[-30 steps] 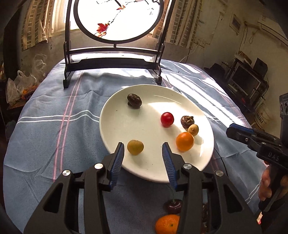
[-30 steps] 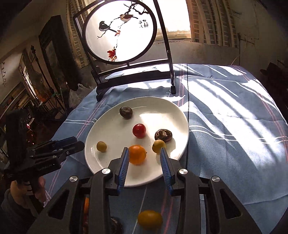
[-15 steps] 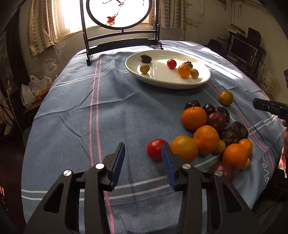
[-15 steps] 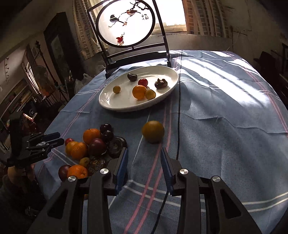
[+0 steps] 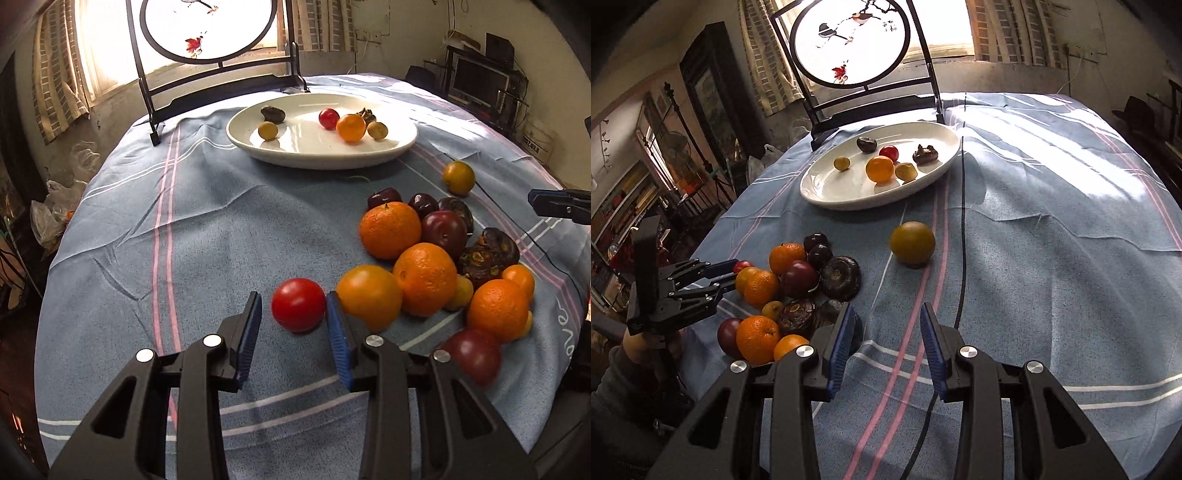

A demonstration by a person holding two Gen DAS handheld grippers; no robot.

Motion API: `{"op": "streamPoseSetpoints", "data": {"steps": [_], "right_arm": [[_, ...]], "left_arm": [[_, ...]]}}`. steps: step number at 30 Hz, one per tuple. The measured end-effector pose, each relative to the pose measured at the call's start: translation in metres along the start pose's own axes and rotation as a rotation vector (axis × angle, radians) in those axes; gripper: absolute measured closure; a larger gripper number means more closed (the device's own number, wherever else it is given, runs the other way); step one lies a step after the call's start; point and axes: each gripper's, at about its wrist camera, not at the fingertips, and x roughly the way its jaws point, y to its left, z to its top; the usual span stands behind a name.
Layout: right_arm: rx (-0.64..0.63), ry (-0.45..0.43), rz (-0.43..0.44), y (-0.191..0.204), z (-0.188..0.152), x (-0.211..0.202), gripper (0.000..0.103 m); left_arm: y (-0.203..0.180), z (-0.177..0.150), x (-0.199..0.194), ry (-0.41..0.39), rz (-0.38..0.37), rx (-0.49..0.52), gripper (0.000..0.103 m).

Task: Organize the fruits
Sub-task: 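Grasp a red tomato with the left tool while the right tool grasps a small yellow fruit, then place the tomato on the plate with the left tool while the right tool places its yellow fruit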

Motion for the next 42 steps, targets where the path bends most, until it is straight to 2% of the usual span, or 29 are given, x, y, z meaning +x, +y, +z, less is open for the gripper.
{"op": "streamPoseSetpoints", "data": {"steps": [6,11,13,17,27,31,32,42], "right_arm": [[-0.056,0.039,0.038,0.018,-0.008,0.002,0.066],[-0.195,0.086,0.099,0.056,-0.023,0.001,0.066],[-0.246,0.109,0.099,0.07,-0.03,0.001,0.066],[-0.279,0.174,0.15,0.088,-0.044,0.004,0.066],[-0.321,0.162,0.069,0.11,-0.047,0.028,0.068],[-0.349,0.163,0.03,0.114,-0.048,0.03,0.074],[-0.354,0.16,0.025,0.113,-0.049,0.029,0.079],[-0.253,0.075,0.124,0.087,-0.026,-0.01,0.079]], "left_arm": [[0.0,0.0,-0.001,-0.008,-0.012,-0.02,0.074],[0.007,-0.014,-0.024,-0.054,-0.012,-0.092,0.075],[0.01,-0.018,-0.034,-0.071,-0.01,-0.113,0.075],[0.012,-0.023,-0.05,-0.092,-0.005,-0.125,0.075],[0.002,-0.026,-0.053,-0.101,-0.025,-0.122,0.075],[0.002,-0.025,-0.054,-0.107,-0.028,-0.123,0.075],[0.002,-0.025,-0.054,-0.107,-0.027,-0.122,0.075],[0.002,-0.019,-0.062,-0.134,-0.022,-0.128,0.075]]}}
